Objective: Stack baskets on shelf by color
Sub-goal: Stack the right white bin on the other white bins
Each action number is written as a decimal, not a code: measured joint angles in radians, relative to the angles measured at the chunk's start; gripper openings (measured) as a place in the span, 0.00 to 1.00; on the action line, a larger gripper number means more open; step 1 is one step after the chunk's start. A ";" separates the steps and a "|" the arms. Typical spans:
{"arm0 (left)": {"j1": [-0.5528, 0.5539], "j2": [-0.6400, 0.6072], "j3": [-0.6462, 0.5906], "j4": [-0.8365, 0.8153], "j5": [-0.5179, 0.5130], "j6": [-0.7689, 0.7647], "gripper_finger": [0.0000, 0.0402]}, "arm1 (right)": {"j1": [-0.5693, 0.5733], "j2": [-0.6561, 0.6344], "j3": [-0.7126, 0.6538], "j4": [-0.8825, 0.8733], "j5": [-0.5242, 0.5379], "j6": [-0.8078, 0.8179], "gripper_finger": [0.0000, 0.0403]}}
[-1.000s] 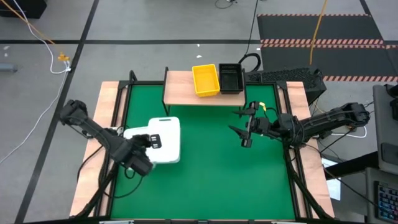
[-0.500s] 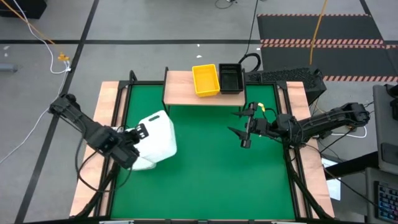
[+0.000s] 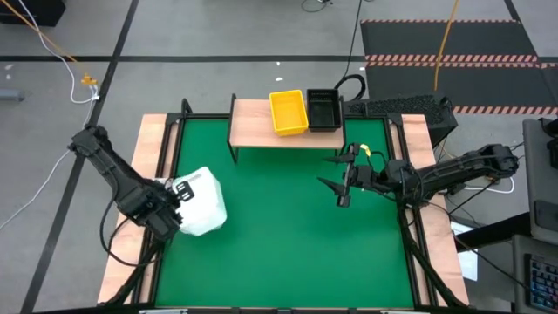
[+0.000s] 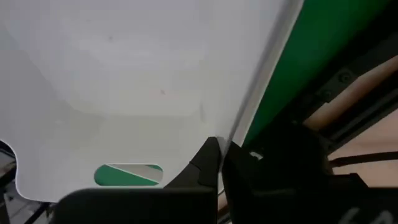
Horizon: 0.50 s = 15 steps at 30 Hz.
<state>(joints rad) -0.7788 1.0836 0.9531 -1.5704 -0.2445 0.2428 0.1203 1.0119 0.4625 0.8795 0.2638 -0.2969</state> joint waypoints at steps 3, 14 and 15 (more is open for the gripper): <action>-0.001 -0.004 0.000 0.000 -0.017 0.029 0.03 | -0.010 0.000 0.000 -0.002 0.000 0.005 0.64; 0.045 -0.005 0.034 -0.002 -0.271 0.116 0.03 | -0.025 0.001 0.000 -0.018 -0.010 0.052 0.64; 0.052 -0.005 0.032 -0.002 -0.259 0.110 0.02 | -0.027 0.003 0.000 -0.018 -0.027 0.058 0.64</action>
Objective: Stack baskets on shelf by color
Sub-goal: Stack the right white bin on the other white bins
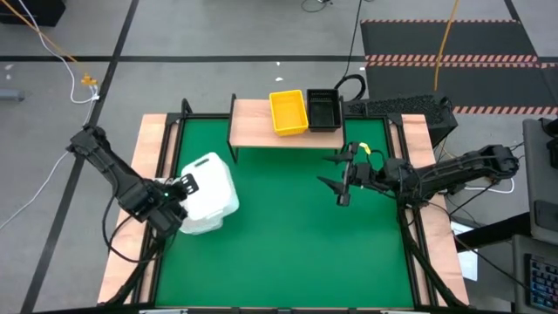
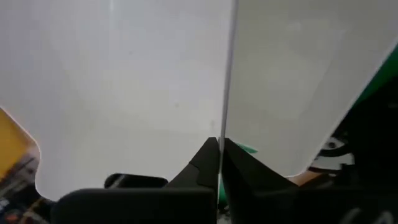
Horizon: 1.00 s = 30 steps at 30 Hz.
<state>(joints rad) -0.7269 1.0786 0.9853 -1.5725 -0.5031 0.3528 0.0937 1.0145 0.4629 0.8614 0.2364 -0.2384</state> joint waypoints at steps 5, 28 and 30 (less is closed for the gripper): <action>0.009 0.000 -0.004 0.001 0.063 -0.022 0.03 | -0.007 0.045 0.000 0.027 -0.057 0.041 0.64; -0.074 -0.116 -0.085 0.002 0.291 -0.127 0.02 | -0.060 0.249 0.002 0.220 -0.111 0.074 0.64; -0.073 -0.109 -0.126 0.000 0.284 -0.109 0.01 | -0.060 0.249 0.002 0.220 -0.111 0.074 0.64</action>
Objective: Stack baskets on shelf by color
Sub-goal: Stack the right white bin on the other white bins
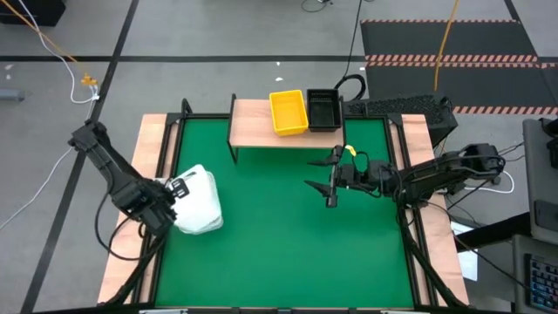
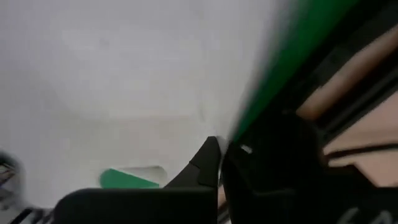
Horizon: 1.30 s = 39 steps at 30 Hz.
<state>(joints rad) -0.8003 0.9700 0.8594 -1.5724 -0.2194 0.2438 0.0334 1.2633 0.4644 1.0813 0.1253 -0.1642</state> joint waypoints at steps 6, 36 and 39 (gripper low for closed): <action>0.014 0.020 -0.024 0.000 -0.031 0.069 0.03 | 0.000 0.000 0.000 0.000 0.000 -0.005 0.64; 0.068 0.017 0.041 0.002 -0.176 -0.154 0.14 | -0.001 0.000 0.000 0.000 -0.027 -0.024 0.64; 0.068 0.020 0.057 0.002 -0.202 -0.188 0.14 | -0.001 0.000 0.000 0.000 -0.027 -0.025 0.64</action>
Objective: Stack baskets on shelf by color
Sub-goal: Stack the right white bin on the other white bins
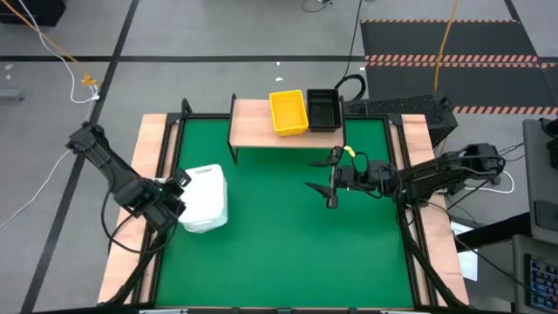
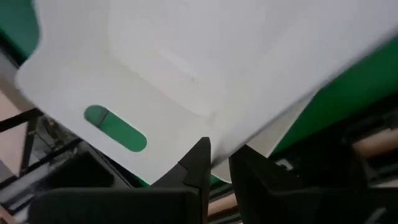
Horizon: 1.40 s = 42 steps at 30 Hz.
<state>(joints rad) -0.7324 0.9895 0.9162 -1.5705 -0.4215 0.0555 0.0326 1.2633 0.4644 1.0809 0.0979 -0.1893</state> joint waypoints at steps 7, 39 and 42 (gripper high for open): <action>0.000 -0.003 0.071 0.002 0.053 -0.164 0.14 | 0.000 0.035 0.011 0.007 -0.052 0.014 0.64; 0.067 -0.036 0.028 -0.001 0.313 -0.717 0.28 | -0.049 0.882 1.042 -0.581 -0.201 0.204 0.47; 0.072 -0.036 0.028 -0.001 0.317 -0.722 0.28 | -0.050 0.927 1.080 -0.577 -0.207 0.225 0.41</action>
<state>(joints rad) -0.6603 0.9534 0.9440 -1.5715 -0.1046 -0.6669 -0.0171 2.1902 1.5442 0.5037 -0.1094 0.0360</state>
